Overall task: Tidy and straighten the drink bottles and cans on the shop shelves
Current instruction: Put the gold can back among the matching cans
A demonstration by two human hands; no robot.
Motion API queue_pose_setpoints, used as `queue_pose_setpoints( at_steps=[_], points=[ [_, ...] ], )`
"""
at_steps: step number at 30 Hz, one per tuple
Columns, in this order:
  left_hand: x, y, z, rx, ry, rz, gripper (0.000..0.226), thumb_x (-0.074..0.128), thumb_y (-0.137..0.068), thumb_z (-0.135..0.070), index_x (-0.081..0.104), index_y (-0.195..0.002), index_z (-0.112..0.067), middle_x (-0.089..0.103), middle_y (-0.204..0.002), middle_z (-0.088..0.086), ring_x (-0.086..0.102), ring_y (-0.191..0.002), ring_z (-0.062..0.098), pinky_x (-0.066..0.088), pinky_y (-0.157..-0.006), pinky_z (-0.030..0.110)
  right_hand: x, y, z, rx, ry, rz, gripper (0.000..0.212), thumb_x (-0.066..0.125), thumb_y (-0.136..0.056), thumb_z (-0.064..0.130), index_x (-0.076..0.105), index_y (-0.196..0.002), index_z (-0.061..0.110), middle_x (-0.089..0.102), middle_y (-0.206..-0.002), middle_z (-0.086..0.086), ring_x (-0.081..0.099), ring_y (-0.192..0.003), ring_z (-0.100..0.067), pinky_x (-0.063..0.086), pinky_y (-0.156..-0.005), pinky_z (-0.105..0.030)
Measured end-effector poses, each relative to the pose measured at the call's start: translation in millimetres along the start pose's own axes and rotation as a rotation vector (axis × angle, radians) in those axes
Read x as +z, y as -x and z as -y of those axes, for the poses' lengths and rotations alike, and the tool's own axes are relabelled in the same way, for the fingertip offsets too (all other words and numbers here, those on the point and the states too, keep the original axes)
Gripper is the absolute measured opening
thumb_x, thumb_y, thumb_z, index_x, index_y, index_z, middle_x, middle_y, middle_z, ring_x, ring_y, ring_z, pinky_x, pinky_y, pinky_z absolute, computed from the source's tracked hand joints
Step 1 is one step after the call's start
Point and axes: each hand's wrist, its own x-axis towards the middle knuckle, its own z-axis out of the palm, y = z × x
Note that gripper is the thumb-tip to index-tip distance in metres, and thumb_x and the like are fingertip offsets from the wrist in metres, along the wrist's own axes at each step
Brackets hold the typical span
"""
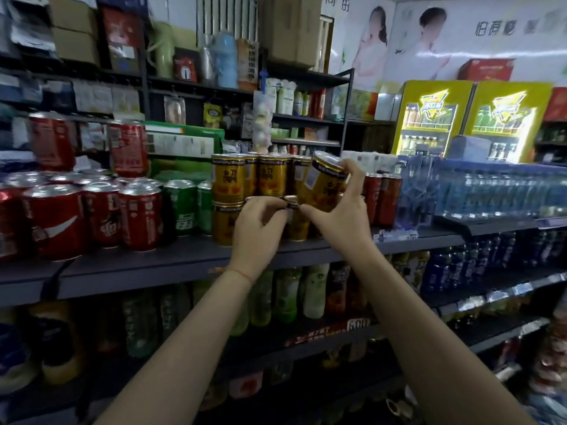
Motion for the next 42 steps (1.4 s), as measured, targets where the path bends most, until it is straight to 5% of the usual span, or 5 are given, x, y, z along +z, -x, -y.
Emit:
queue_pose_setpoints(
  at_steps=[11, 15, 20, 33, 42],
  points=[
    [101.6, -75.8, 29.0, 0.308, -0.858, 0.151, 0.043, 0.054, -0.09, -0.037, 0.06, -0.129, -0.019, 0.058, -0.131, 0.002, 0.049, -0.124, 0.023, 0.034, -0.106, 0.041, -24.8, -129.2, -106.2, 0.067, -0.021, -0.042, 0.086, 0.082, -0.078, 0.016, 0.025, -0.138, 0.039, 0.053, -0.119, 0.004, 0.06, -0.102, -0.017, 0.047, -0.073, -0.022],
    [134.4, -88.2, 38.5, 0.279, -1.026, 0.051, 0.049, 0.036, -0.09, -0.05, 0.069, -0.109, -0.019, 0.067, -0.11, 0.0, 0.057, -0.108, 0.023, 0.039, -0.094, 0.041, -16.1, -168.4, -135.2, 0.059, 0.022, 0.054, 0.083, 0.082, -0.076, 0.02, 0.027, -0.135, 0.034, 0.057, -0.114, 0.001, 0.06, -0.094, -0.018, 0.047, -0.067, -0.027],
    [154.9, -81.9, 51.4, 0.296, -1.089, -0.171, 0.036, 0.05, -0.09, -0.042, 0.068, -0.069, -0.02, 0.064, -0.073, -0.003, 0.058, -0.078, 0.02, 0.035, -0.072, 0.035, 5.4, -197.0, -158.1, 0.004, 0.088, 0.185, 0.083, 0.083, -0.074, 0.02, 0.03, -0.136, 0.029, 0.059, -0.102, 0.001, 0.061, -0.087, -0.022, 0.047, -0.064, -0.03],
    [164.3, -77.8, 60.0, 0.308, -1.084, -0.278, 0.032, 0.053, -0.092, -0.039, 0.067, -0.07, -0.021, 0.063, -0.074, -0.006, 0.056, -0.077, 0.017, 0.033, -0.073, 0.034, 25.8, -206.4, -168.7, -0.061, 0.347, 0.297, 0.084, 0.086, -0.074, 0.014, 0.029, -0.136, 0.021, 0.027, -0.15, -0.027, 0.06, -0.107, -0.044, 0.047, -0.066, -0.036],
    [163.4, -77.1, 59.8, 0.306, -1.074, -0.288, 0.034, 0.05, -0.093, -0.039, 0.065, -0.069, -0.021, 0.062, -0.073, -0.005, 0.055, -0.076, 0.017, 0.031, -0.072, 0.034, 27.1, -203.4, -161.8, -0.014, 0.38, 0.296, 0.077, 0.081, -0.077, 0.006, 0.031, -0.134, 0.023, 0.046, -0.127, -0.021, 0.06, -0.096, -0.038, 0.048, -0.064, -0.038]
  ],
)
